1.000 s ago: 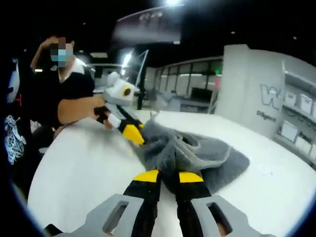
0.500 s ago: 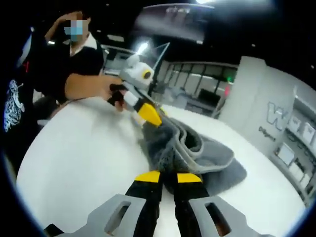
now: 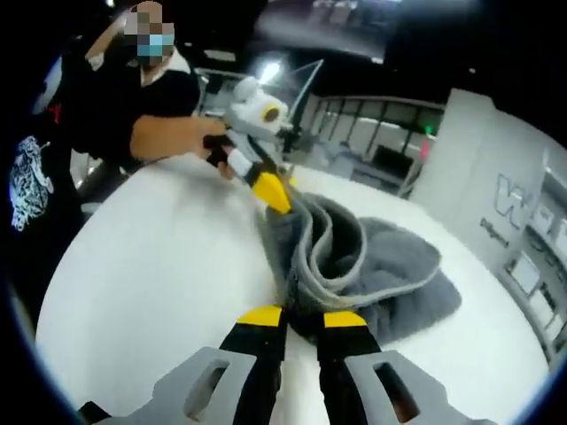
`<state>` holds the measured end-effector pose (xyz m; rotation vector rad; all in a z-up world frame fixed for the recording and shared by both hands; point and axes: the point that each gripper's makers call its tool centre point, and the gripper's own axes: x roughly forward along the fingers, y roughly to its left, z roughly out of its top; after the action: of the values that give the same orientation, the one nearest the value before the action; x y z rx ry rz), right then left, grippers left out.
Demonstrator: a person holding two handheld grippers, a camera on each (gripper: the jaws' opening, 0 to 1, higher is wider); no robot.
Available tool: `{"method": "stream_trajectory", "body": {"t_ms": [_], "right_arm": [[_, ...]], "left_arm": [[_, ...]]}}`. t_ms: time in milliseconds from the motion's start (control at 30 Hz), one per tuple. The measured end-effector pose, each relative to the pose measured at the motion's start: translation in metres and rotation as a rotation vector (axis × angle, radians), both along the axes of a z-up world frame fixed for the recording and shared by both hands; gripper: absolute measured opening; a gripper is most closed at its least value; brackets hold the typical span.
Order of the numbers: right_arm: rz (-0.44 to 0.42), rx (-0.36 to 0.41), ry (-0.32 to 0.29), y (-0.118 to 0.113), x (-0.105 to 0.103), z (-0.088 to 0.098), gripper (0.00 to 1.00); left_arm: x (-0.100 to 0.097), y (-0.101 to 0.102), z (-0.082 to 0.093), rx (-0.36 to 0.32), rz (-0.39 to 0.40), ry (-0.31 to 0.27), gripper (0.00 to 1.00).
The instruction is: Open the folded towel by lifting each exposed corner and separating the folded layers until the towel lies flat within the target outline without major curled edges
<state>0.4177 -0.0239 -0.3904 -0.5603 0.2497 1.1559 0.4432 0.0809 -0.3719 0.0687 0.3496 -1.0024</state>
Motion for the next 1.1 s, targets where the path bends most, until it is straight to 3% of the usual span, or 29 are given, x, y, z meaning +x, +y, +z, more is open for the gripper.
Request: {"method": "stream_trajectory", "body": {"t_ms": [33, 67, 400, 500, 600, 700, 800, 933, 1033, 1100], "right_arm": [[0.006, 0.011, 0.057, 0.000, -0.006, -0.002, 0.15], [0.002, 0.018, 0.070, -0.001, -0.006, -0.001, 0.17], [0.000, 0.059, 0.095, -0.014, -0.017, 0.018, 0.19], [-0.006, 0.145, 0.155, -0.009, -0.018, 0.030, 0.27], [-0.048, 0.246, 0.245, -0.007, -0.010, 0.042, 0.42], [-0.104, 0.339, 0.290, -0.008, 0.004, 0.056, 0.54], [-0.172, 0.419, 0.333, -0.011, 0.020, 0.066, 0.53], [-0.269, 0.452, 0.368, -0.017, 0.040, 0.061, 0.50], [-0.378, 0.486, 0.467, -0.019, 0.059, 0.043, 0.41], [-0.423, 0.583, 0.612, -0.015, 0.068, 0.038, 0.34]], "left_arm": [[-0.003, -0.001, -0.001, 0.015, -0.018, -0.019, 0.09], [-0.005, -0.002, -0.001, 0.020, -0.021, -0.022, 0.09], [-0.023, -0.006, -0.010, 0.094, -0.086, -0.040, 0.13], [-0.028, -0.004, -0.019, 0.148, -0.103, -0.050, 0.14], [-0.030, -0.003, -0.018, 0.144, -0.102, -0.050, 0.15], [-0.032, -0.001, -0.017, 0.142, -0.103, -0.049, 0.15], [-0.035, -0.001, -0.016, 0.146, -0.109, -0.049, 0.16], [-0.040, 0.001, -0.018, 0.163, -0.123, -0.053, 0.17], [-0.042, 0.002, -0.018, 0.165, -0.135, -0.049, 0.17], [-0.041, 0.002, -0.018, 0.157, -0.134, -0.039, 0.17]]}}
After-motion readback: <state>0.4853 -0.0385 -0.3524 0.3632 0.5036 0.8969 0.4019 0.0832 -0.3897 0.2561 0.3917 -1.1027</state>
